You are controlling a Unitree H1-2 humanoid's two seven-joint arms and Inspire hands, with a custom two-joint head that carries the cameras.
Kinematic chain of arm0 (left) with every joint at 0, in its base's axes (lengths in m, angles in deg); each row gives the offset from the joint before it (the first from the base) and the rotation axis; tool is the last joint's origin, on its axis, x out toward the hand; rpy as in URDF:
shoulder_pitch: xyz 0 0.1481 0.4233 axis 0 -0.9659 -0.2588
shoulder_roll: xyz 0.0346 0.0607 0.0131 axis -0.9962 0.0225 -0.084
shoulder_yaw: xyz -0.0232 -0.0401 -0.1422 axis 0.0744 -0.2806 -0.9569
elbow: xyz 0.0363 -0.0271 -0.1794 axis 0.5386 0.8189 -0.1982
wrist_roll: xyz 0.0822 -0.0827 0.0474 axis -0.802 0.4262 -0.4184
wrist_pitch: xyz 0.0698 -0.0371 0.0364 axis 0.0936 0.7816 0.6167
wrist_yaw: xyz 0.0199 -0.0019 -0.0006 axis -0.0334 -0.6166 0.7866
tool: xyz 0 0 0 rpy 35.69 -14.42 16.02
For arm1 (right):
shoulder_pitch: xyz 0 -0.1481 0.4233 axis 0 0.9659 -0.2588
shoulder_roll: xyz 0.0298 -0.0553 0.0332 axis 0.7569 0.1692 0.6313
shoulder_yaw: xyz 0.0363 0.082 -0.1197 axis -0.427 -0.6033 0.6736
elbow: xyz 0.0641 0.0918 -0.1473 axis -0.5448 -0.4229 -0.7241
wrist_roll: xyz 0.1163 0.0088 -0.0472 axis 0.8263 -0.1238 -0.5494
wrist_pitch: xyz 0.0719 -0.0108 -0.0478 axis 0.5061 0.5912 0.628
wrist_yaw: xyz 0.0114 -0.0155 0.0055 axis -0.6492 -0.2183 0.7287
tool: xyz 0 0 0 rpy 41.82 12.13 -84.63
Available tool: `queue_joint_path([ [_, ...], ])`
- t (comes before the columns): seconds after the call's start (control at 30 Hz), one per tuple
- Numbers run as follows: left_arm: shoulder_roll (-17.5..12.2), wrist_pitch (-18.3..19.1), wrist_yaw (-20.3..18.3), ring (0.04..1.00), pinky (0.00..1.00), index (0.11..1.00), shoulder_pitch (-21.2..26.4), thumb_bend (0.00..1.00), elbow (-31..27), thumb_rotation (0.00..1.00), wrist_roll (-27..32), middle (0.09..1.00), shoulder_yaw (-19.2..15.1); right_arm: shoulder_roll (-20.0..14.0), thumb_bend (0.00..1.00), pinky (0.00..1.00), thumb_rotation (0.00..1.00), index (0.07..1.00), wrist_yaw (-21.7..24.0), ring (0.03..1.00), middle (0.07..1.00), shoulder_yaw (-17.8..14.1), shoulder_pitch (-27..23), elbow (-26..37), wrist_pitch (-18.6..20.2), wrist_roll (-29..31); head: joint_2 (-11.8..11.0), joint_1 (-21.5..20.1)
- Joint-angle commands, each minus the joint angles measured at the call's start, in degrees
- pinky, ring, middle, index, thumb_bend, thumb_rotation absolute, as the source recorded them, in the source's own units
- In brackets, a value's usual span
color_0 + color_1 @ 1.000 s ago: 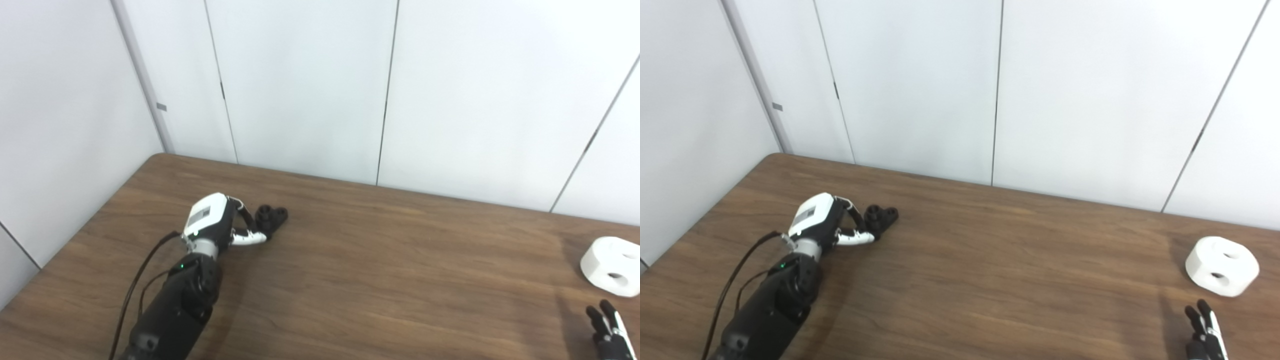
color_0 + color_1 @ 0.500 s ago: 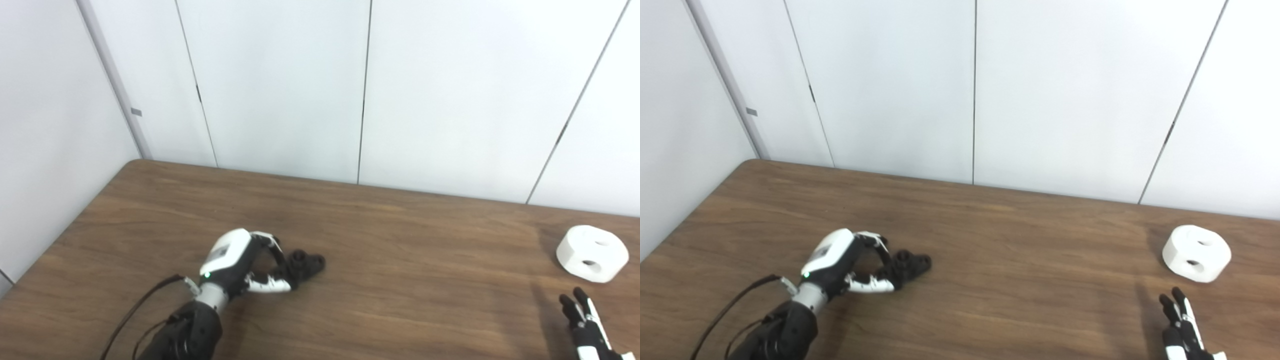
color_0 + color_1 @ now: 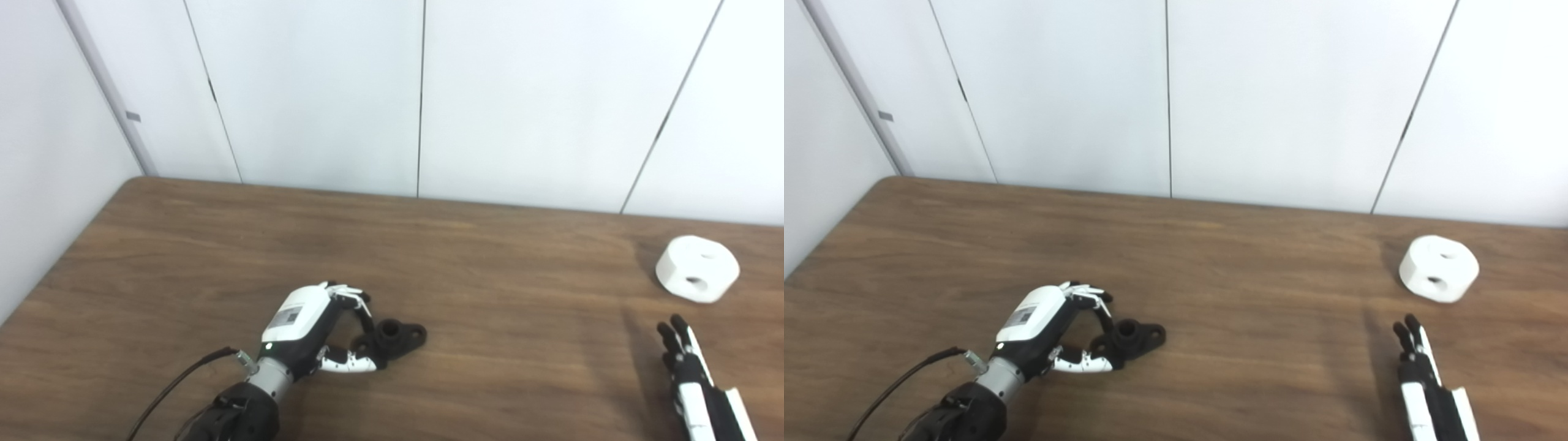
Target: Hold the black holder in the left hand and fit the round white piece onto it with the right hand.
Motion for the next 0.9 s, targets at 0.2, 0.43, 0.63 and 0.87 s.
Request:
queue_joint_path([
  [0.2, 0.96, -7.12, 0.12, 0.882, 0.95, 0.484, -0.55, 0.52, -0.54, 0.05, -1.08, 0.797, 2.33, 0.41, 0.52, 1.0, 1.0, 1.0, 0.56, 0.995, 0.962, 0.36, 0.97, 2.97, 3.62, 0.33, 2.41, 0.58],
  [0.43, 3.78, -5.48, -3.15, 0.882, 0.97, 0.484, -3.77, 0.52, -2.76, 0.05, -1.48, 0.798, 4.49, -0.04, 0.55, 1.0, 1.0, 1.0, 0.24, 0.993, 0.956, 0.83, 0.76, 4.32, 5.51, -1.93, 4.6, -1.1],
  [0.63, 5.25, -5.25, -4.57, 0.88, 0.97, 0.485, -6.16, 0.52, -4.37, 0.05, -3.86, 0.798, 6.37, 0.47, 0.59, 1.0, 1.0, 1.0, 0.44, 0.979, 0.954, 0.8, 0.81, 5.97, 6.82, -2.09, 6.02, -2.04],
  [0.87, 5.44, -4.98, -6.72, 0.884, 0.95, 0.485, -7.45, 0.52, -6.51, 0.05, -5.11, 0.806, 8.1, 0.35, 0.59, 1.0, 1.0, 1.0, 0.24, 0.985, 0.956, 1.21, 0.89, 7.31, 7.74, -2.84, 6.8, -3.63],
])
